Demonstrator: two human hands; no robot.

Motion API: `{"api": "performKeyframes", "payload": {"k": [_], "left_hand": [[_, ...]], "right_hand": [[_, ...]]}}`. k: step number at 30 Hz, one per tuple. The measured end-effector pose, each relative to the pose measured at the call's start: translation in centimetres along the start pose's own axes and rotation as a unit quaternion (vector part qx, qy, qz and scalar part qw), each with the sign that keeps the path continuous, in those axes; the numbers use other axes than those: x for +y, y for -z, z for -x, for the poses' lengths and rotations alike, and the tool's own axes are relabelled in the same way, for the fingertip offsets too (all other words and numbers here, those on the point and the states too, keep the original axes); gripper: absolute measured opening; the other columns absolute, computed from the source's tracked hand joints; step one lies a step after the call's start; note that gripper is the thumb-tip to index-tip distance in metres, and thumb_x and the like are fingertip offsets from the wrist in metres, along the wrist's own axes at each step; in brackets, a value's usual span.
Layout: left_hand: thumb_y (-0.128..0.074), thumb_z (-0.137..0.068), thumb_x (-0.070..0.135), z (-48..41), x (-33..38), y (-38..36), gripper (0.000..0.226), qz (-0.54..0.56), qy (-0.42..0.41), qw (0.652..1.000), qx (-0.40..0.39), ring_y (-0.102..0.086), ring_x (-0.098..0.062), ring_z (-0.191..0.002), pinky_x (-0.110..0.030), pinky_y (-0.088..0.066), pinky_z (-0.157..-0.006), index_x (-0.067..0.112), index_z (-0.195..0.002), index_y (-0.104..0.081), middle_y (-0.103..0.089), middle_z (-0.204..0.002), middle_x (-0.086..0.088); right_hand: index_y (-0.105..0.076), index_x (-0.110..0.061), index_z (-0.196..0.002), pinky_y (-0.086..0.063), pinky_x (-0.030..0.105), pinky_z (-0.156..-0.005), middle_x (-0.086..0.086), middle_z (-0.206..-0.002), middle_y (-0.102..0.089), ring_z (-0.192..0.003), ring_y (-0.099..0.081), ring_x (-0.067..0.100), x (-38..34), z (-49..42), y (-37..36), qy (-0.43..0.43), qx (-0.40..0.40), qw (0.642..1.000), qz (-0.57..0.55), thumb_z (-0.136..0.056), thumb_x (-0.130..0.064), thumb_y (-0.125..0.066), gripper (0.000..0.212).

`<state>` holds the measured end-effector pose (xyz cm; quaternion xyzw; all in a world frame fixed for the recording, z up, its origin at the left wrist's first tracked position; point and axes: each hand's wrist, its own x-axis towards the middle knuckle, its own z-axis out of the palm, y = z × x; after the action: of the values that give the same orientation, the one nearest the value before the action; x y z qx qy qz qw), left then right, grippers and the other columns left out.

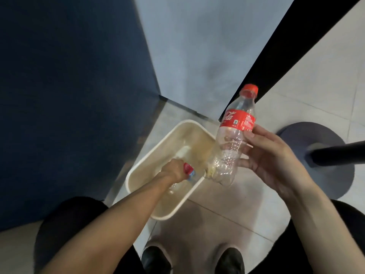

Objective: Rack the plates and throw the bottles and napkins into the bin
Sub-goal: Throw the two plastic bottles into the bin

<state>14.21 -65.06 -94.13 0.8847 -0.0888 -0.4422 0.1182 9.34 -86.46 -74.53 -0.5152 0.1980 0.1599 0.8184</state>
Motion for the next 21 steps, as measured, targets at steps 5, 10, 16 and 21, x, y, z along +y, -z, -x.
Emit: {"api": "performKeyframes", "payload": {"k": [5, 10, 16, 21], "left_hand": [[-0.058, -0.094, 0.035, 1.8, 0.5, 1.3, 0.030, -0.065, -0.032, 0.997, -0.025, -0.064, -0.030, -0.100, -0.032, -0.044, -0.072, 0.012, -0.113, -0.058, -0.066, -0.113, -0.012], [-0.056, -0.091, 0.009, 9.1, 1.1, 11.6, 0.019, 0.014, -0.111, 0.992, 0.066, -0.071, -0.015, -0.081, -0.034, -0.057, -0.080, 0.012, -0.104, -0.070, -0.071, -0.090, 0.000], [-0.069, -0.081, 0.056, 10.2, -2.5, 15.5, 0.063, 0.035, -0.080, 0.987, 0.135, -0.060, -0.017, -0.106, -0.040, -0.051, -0.095, 0.033, -0.137, -0.052, -0.063, -0.118, 0.009], [-0.057, -0.083, 0.015, 9.3, -2.7, 13.3, 0.021, 0.032, -0.072, 0.995, 0.069, -0.065, -0.030, -0.085, -0.044, -0.058, -0.074, 0.023, -0.100, -0.067, -0.065, -0.093, -0.004]], "right_hand": [[-0.058, -0.007, -0.121, -0.058, 0.041, -0.068, 0.024, -0.113, -0.067, -0.097, -0.065, 0.041, 0.5, 0.3, -0.2, -0.032, 0.063, 0.992, 0.109, -0.076, -0.022, -0.069, 0.049], [-0.054, -0.033, -0.122, -0.060, 0.038, -0.064, 0.019, -0.099, -0.072, -0.083, -0.071, 0.041, -0.3, 1.8, -3.4, -0.050, 0.031, 0.978, 0.199, -0.091, -0.020, -0.064, 0.036], [-0.051, -0.027, -0.135, -0.060, 0.041, -0.056, 0.020, -0.081, -0.070, -0.059, -0.070, 0.037, 2.0, -1.0, -8.1, -0.150, -0.055, 0.911, 0.381, -0.092, -0.020, -0.066, 0.046], [-0.056, -0.017, -0.123, -0.057, 0.032, -0.047, 0.015, -0.083, -0.066, -0.053, -0.069, 0.029, 6.5, -7.5, -10.5, -0.242, -0.050, 0.799, 0.548, -0.095, -0.030, -0.061, 0.032]]}}
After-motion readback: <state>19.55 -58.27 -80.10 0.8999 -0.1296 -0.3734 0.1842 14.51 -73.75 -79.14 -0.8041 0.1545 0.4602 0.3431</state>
